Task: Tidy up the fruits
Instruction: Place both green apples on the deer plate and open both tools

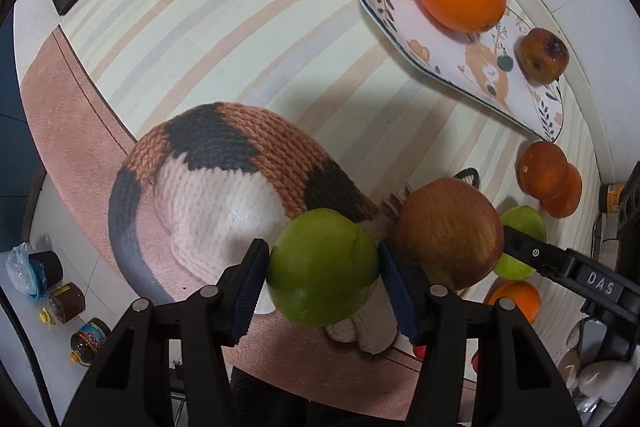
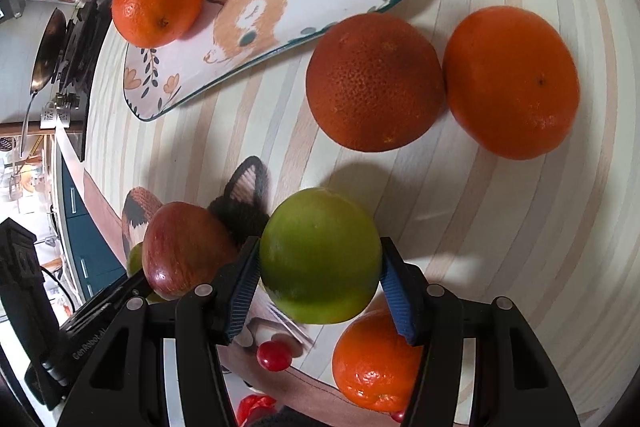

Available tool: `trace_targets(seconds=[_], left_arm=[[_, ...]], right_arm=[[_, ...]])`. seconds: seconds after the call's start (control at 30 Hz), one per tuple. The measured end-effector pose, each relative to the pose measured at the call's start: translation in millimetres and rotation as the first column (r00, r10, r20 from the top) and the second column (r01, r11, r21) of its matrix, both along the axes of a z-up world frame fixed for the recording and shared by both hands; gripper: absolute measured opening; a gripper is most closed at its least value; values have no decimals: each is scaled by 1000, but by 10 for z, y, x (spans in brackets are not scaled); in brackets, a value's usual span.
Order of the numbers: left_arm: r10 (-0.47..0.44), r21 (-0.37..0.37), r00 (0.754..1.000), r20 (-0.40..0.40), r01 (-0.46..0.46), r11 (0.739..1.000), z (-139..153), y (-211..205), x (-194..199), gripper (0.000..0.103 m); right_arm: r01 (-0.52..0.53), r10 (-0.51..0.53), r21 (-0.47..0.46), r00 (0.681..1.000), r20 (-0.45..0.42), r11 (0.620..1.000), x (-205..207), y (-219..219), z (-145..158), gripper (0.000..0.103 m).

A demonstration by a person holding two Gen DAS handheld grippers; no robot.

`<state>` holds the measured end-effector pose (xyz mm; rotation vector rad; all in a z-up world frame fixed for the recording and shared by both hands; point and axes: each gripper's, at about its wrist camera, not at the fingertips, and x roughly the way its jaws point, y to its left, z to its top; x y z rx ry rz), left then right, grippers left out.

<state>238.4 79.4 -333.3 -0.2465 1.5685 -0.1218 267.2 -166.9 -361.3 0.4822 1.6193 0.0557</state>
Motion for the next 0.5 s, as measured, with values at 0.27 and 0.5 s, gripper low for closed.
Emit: trace_targets(seconds=[0.27,0.5], left_arm=[[20,-52,998,68,-17,999,519,29,231,54],[3,-71,988,157,8,997,948,-173,893,54]], right_arm=[[-16,16,0,996,92,1000,19,9,314,59],[-9,17,-39,976,215,999,525,-173,785,59]])
